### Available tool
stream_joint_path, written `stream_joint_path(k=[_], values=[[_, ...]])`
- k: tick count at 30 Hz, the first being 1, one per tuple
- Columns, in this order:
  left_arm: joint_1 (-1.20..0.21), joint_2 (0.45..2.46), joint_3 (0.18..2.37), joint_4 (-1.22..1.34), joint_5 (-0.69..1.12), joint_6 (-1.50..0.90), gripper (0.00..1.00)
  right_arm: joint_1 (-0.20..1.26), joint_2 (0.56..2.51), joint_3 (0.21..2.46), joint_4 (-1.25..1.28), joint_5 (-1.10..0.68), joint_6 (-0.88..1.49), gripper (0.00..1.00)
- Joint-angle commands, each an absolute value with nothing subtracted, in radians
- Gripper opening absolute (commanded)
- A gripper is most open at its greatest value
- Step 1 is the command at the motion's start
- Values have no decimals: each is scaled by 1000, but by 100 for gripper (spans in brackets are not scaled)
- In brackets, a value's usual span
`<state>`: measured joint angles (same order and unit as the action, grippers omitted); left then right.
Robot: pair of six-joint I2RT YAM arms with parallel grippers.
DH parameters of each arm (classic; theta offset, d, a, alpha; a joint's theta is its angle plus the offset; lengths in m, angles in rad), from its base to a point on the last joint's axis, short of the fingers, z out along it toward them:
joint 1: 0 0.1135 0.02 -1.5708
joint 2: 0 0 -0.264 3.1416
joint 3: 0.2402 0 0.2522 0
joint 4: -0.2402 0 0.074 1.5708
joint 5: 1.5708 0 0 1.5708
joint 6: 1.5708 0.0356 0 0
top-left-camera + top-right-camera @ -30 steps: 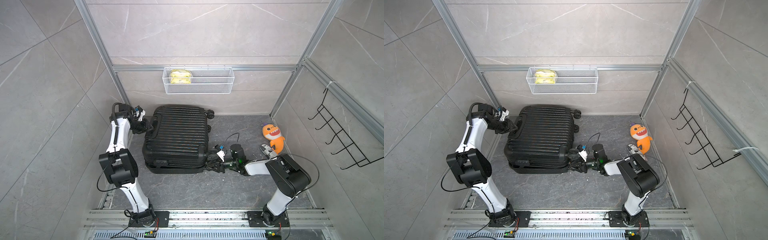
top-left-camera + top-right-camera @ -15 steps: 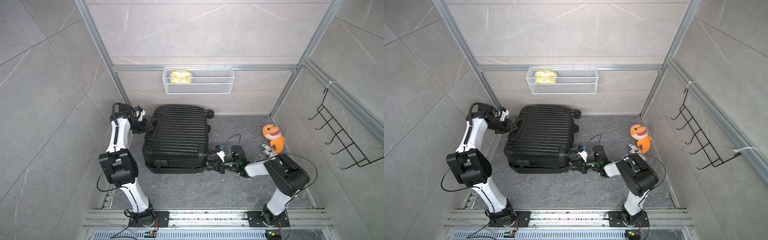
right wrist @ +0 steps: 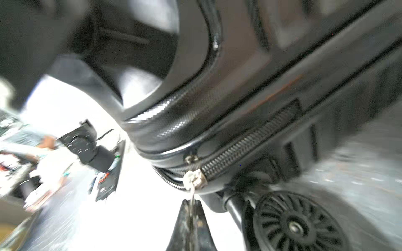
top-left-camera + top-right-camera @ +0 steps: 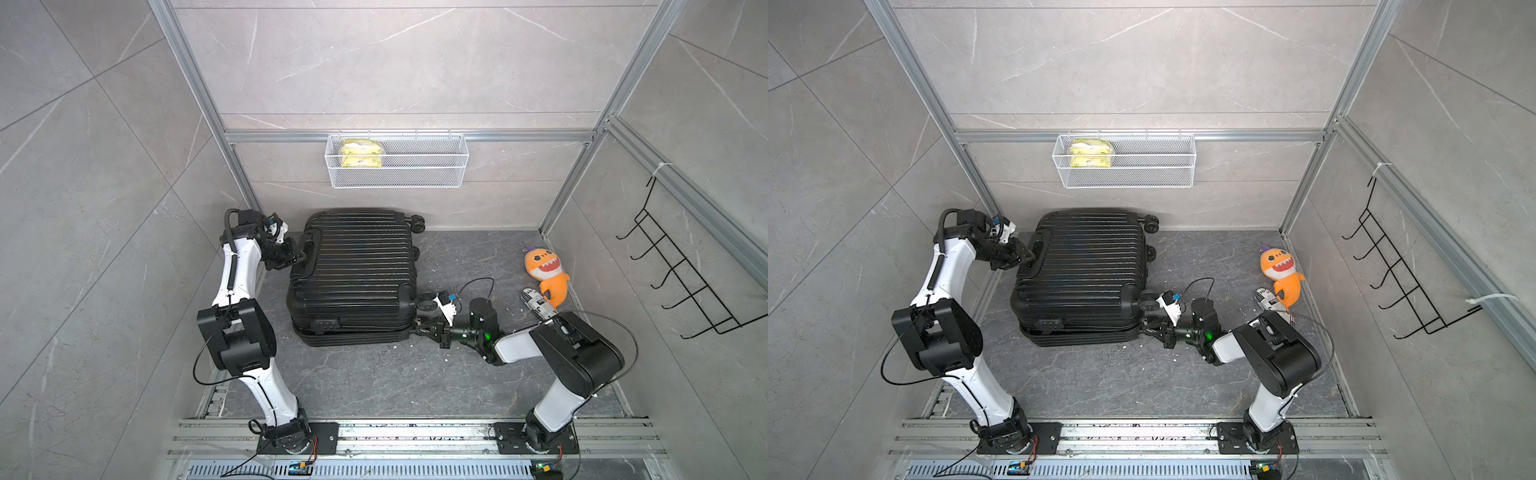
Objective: Close the suitcase zippers
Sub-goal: Zip the zipper on the suitcase.
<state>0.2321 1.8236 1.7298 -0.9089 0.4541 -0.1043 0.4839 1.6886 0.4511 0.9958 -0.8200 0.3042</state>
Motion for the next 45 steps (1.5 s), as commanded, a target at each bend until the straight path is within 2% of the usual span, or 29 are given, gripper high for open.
stream_joint_path(k=[1, 8, 14, 21, 28, 34, 45], values=[[254, 1707, 1645, -714, 352, -490, 0, 491, 1601, 380, 1046, -763, 236, 0], [240, 1557, 1397, -543, 284, -756, 0, 564, 1492, 319, 989, -616, 120, 0], [183, 1435, 1275, -490, 130, -891, 0, 653, 1413, 330, 860, -485, 1, 0], [38, 1365, 1202, -441, -21, -1014, 0, 756, 1401, 433, 663, -400, -87, 0], [-186, 1288, 1122, -404, -293, -1212, 0, 863, 1452, 535, 574, -333, -103, 0], [-325, 1287, 1109, -411, -416, -1361, 0, 959, 1494, 638, 494, -305, -94, 0], [-481, 1383, 1140, -441, -499, -1549, 0, 1132, 1579, 765, 476, -244, -37, 0]])
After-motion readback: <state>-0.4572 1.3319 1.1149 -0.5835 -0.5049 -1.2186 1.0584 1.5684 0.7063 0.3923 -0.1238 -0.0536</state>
